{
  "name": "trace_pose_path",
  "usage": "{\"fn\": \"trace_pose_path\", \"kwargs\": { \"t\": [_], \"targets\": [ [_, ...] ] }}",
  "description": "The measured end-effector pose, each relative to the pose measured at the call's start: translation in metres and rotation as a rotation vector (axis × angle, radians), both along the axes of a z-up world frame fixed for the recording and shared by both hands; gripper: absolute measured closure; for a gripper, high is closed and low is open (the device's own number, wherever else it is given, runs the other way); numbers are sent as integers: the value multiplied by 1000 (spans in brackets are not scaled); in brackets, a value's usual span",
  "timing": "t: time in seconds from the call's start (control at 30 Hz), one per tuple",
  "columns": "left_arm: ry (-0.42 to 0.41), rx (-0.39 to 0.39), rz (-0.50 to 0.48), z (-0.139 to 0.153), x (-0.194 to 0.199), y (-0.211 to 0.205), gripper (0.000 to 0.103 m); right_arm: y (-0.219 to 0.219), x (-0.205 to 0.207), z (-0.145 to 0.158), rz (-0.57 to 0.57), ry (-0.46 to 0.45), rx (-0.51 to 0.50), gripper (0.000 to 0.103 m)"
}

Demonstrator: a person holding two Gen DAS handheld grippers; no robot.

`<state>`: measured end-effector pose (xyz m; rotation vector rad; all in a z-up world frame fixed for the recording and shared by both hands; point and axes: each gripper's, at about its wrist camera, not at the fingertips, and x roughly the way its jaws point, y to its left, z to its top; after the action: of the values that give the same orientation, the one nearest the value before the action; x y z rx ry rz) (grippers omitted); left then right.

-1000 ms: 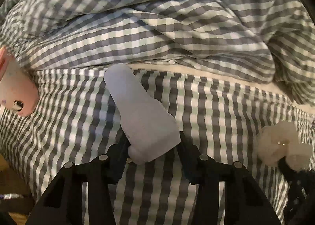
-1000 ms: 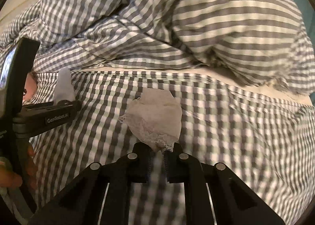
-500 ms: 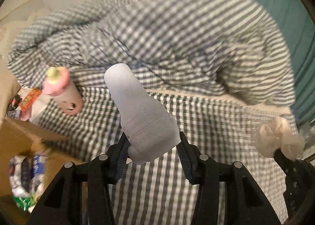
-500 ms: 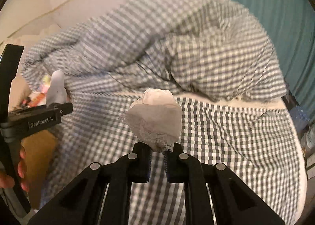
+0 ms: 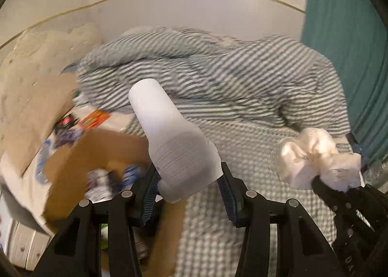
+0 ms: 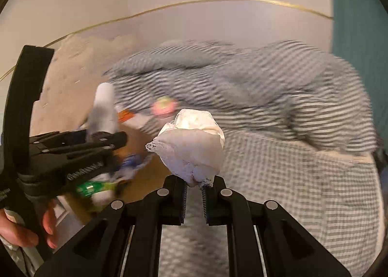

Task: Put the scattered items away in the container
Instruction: 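Carry the scrunchie and plug adapter to the box and release them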

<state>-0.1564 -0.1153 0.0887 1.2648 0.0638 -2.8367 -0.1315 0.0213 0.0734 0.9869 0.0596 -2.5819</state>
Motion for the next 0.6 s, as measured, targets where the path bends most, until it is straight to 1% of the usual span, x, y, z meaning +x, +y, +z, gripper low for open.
{"fn": "trace_pose_path", "kwargs": {
  "t": [0.07,0.17,0.27,0.37,0.47,0.5,0.53,0.57,0.6],
  "targets": [
    [-22,1,35,-10,10,-29,54,-35,1,-12,49,-39,2,93],
    [-61,-10,86,-28,17,-69,54,-85,-1,-33,87,-77,55,93],
    [-96,12,129,-48,16,-106,54,-126,-10,-49,135,-109,84,93],
    [-121,23,164,-67,10,-130,54,-156,-22,-65,147,-108,140,93],
    [-134,44,155,-82,5,-142,54,-173,-28,-84,164,-132,163,93],
    [-143,41,155,-88,2,-144,54,-175,-32,-90,160,-134,175,92],
    [-149,31,155,-93,-1,-145,51,-177,-33,-95,148,-124,187,90],
    [-153,11,156,-97,-4,-144,41,-175,-34,-98,129,-105,199,83],
    [-161,-18,168,-101,-6,-144,32,-173,-34,-100,92,-83,223,65]
  ]
}}
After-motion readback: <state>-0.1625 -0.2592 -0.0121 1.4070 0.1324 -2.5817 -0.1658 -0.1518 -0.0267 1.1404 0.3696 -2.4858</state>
